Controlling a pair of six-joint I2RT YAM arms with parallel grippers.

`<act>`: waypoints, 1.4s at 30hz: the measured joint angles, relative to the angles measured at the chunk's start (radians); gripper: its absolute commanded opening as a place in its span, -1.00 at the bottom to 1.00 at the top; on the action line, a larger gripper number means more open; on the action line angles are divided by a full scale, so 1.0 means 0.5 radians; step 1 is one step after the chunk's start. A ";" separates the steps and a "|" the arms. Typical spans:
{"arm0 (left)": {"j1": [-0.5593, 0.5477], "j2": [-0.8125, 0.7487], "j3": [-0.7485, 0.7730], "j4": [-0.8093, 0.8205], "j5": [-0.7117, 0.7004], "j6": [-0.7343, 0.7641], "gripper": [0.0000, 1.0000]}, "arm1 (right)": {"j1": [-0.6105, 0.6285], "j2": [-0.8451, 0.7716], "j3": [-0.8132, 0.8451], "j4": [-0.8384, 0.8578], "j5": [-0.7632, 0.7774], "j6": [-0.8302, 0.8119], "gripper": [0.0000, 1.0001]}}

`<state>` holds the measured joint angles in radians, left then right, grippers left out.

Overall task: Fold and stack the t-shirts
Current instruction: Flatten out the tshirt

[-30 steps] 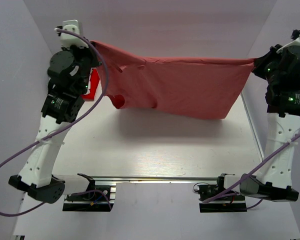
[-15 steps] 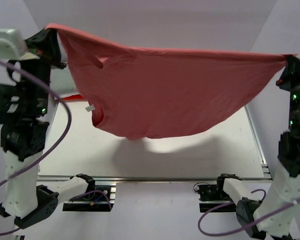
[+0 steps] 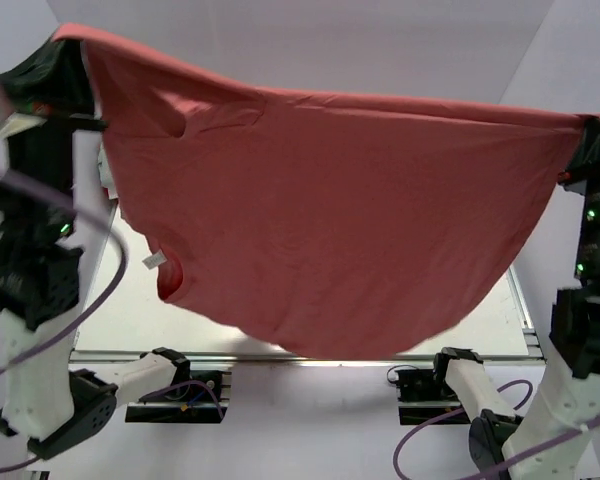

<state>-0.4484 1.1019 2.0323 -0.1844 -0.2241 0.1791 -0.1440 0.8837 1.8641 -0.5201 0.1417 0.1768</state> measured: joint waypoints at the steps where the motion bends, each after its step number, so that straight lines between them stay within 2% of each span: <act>1: 0.000 0.056 0.002 0.019 -0.022 0.003 -1.00 | 0.000 0.032 -0.048 0.011 0.004 0.004 -1.00; 6: 0.003 0.390 -0.063 0.087 -0.215 0.017 -1.00 | -0.001 0.199 -0.332 0.136 -0.026 0.058 -1.00; 13: 0.042 0.783 -0.652 0.233 -0.613 -0.020 -1.00 | -0.002 0.530 -1.054 0.406 -0.311 0.227 -1.00; 16: 0.087 1.075 -0.685 0.209 -0.696 -0.123 -1.00 | -0.001 0.735 -1.240 0.517 -0.482 0.299 -1.00; 19: 0.151 1.376 -0.650 0.163 -0.722 -0.231 -1.00 | 0.000 1.014 -1.291 0.653 -0.655 0.364 -1.00; 25: 0.266 2.056 -0.326 0.109 -0.609 -0.356 -1.00 | 0.001 1.736 -1.070 0.838 -0.893 0.403 -1.00; 28: 0.322 2.246 -0.301 0.143 -0.498 -0.413 -1.00 | 0.003 2.068 -0.855 0.886 -0.972 0.405 -1.00; 34: 0.412 2.415 -0.259 0.333 -0.261 -0.510 -1.00 | 0.005 2.431 -0.473 0.932 -0.986 0.412 -1.00; 39: 0.459 2.528 -0.047 0.422 -0.082 -0.572 -1.00 | 0.005 2.603 -0.175 0.944 -0.965 0.417 -1.00; 42: 0.467 2.531 -0.025 0.428 -0.015 -0.593 -1.00 | 0.005 2.666 -0.066 0.937 -0.963 0.414 -1.00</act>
<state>-0.2150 2.3676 2.0197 0.0296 -0.2317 -0.1173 -0.1417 2.2166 1.8309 -0.0517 -0.3397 0.3840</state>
